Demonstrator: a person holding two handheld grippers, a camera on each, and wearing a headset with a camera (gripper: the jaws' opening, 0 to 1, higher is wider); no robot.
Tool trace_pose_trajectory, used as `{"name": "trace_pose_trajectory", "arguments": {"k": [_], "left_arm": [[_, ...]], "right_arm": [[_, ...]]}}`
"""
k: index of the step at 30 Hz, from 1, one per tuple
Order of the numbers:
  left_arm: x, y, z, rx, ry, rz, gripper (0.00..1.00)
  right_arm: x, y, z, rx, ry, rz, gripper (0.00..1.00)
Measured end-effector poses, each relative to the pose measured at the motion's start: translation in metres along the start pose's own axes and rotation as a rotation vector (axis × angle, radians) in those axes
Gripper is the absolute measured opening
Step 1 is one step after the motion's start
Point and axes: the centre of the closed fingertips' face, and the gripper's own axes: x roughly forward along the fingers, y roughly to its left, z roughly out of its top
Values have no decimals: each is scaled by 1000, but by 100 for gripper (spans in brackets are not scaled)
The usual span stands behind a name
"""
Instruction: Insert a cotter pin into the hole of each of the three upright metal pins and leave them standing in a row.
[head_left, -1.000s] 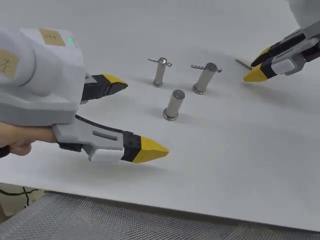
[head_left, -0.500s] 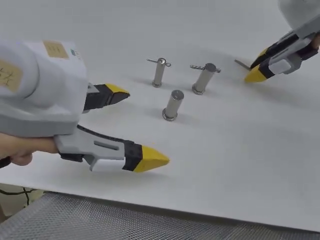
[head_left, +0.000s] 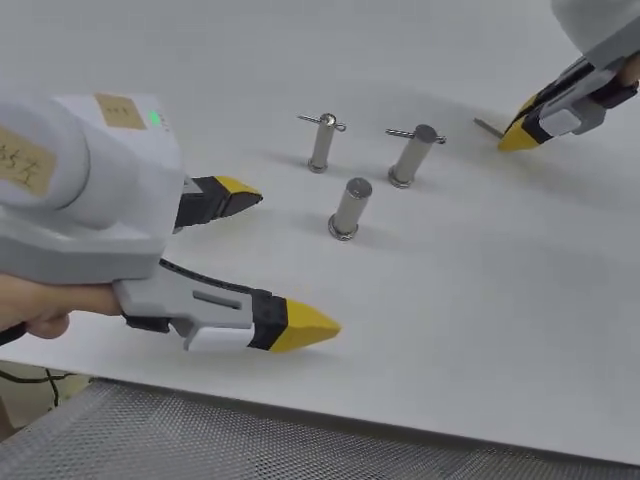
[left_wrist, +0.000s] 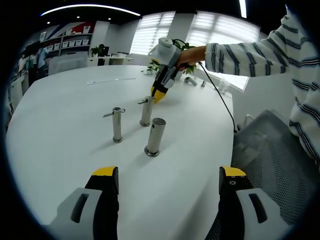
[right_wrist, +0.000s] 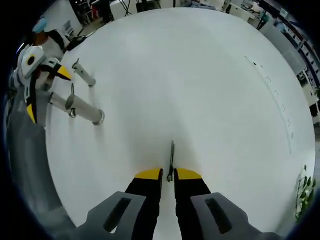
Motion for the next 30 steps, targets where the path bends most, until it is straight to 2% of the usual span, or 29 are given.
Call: {"name": "trace_pose_trajectory", "arguments": {"k": [4,7,15,24,30], "left_arm": [[-2,2,0,0,-7,7,81],[-2,2,0,-10,-12,5,80],[-2,5,0,-13,-14,15,80],[0,4,-3,-17,-9,19,79],[-2,9,-2,-26,-10,44,80]], "right_arm": [[2,-5,0,-11,15,-33,5],[2,-5,0,21,29,-54,4],[5,-11,0,26,46,-94,3],[4,-11,0,103,28,-75,2],[1,-7,-1,98,-5,-75,2]]}}
